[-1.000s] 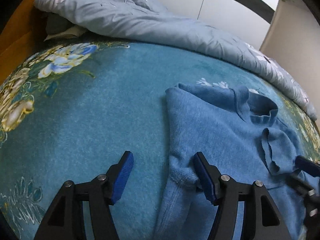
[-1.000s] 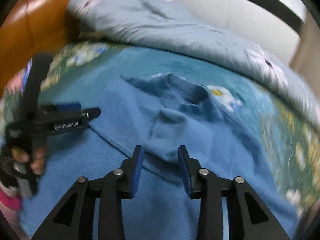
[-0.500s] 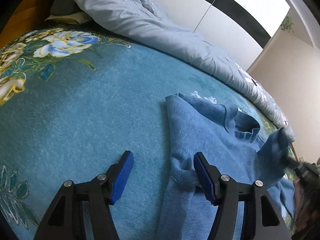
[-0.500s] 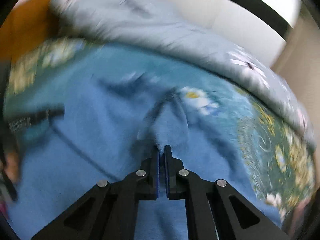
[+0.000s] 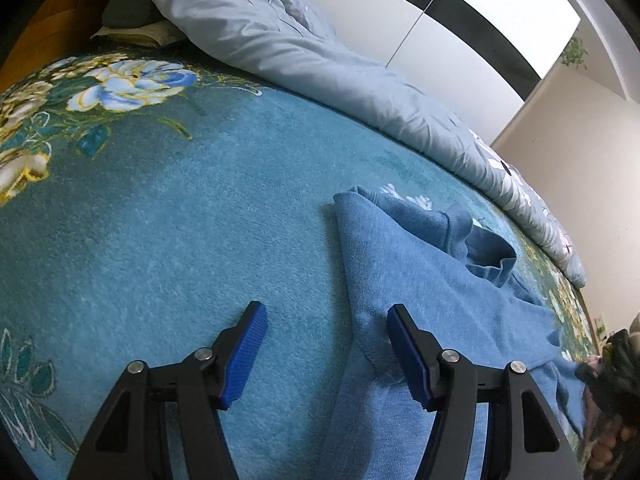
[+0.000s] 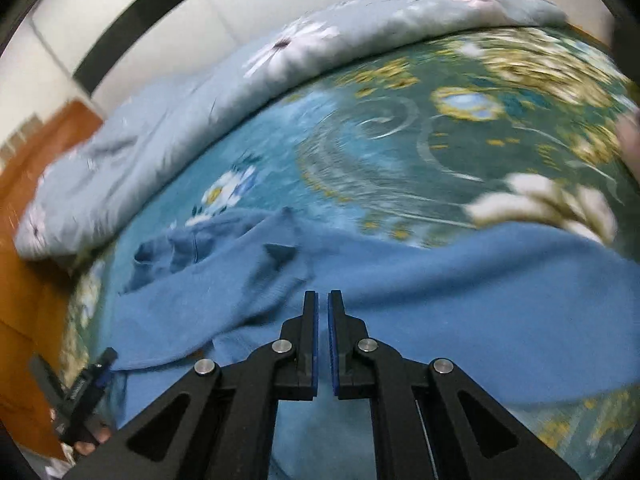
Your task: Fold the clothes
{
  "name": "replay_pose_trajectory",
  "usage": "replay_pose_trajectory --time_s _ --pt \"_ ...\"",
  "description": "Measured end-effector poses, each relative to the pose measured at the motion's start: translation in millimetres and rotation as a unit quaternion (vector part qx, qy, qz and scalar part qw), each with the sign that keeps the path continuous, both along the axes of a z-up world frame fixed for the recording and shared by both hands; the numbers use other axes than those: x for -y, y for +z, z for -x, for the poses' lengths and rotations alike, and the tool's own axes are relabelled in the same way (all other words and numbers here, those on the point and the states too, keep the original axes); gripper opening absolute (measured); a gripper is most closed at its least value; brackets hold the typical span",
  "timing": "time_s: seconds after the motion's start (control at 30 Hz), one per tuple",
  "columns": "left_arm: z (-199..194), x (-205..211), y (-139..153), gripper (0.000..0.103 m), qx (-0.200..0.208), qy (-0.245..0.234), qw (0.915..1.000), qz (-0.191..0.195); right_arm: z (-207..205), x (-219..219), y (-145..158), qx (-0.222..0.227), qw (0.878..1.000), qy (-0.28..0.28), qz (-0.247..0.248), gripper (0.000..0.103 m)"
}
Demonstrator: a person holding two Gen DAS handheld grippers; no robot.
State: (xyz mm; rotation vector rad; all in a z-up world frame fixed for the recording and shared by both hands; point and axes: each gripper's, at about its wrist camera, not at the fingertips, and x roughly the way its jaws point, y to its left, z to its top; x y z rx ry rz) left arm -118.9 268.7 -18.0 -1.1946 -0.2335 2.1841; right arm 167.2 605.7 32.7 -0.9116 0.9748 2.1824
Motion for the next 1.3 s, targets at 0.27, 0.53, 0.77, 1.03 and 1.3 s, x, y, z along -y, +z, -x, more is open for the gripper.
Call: replay_pose_trajectory --time_s 0.27,0.53,0.77,1.03,1.3 --pt "-5 3 7 0.067 -0.017 -0.003 0.9998 -0.012 -143 -8 -1 -0.027 0.988 -0.148 0.024 0.021" --pt "-8 5 11 0.067 -0.026 -0.007 0.9994 -0.022 -201 -25 -25 -0.050 0.961 -0.261 0.072 0.029" --pt "-9 6 12 0.067 -0.028 -0.007 0.9992 -0.026 -192 -30 -25 -0.088 0.954 -0.280 0.060 0.035" --pt "-10 10 14 0.067 -0.027 -0.008 0.9987 -0.042 -126 -9 51 -0.066 0.972 -0.208 -0.090 0.005" --pt "-13 34 27 0.067 -0.030 0.025 0.9973 -0.062 40 71 139 -0.087 0.971 0.031 -0.221 0.004"
